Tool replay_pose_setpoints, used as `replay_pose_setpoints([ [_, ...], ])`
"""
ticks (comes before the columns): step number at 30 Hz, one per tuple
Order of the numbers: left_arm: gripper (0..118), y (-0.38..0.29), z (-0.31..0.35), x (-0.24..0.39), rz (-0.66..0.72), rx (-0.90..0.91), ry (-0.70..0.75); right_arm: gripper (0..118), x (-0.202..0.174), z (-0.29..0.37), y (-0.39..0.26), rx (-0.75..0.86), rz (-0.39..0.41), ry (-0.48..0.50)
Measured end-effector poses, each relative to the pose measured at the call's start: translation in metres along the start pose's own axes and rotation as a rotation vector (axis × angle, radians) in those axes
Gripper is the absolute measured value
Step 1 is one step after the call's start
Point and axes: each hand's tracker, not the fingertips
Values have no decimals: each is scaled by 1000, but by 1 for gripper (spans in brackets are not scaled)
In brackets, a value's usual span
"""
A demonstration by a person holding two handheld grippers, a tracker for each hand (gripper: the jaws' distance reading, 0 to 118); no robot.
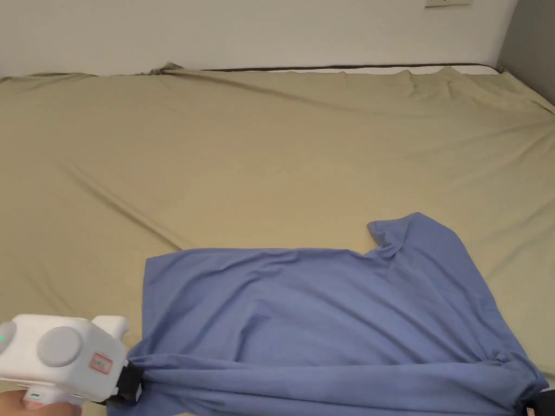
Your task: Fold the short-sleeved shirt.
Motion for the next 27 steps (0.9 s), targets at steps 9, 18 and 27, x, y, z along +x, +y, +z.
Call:
replay_pose_setpoints([
  [9,66,-6,3,-11,97,94,-64,58,15,1,8,-8,-53,18],
  [18,118,-77,134,5,236,542,-220,113,-16,156,-27,551,-68,110],
  [27,0,-82,116,54,182,486,-209,2,-114,167,-48,693,222,172],
])
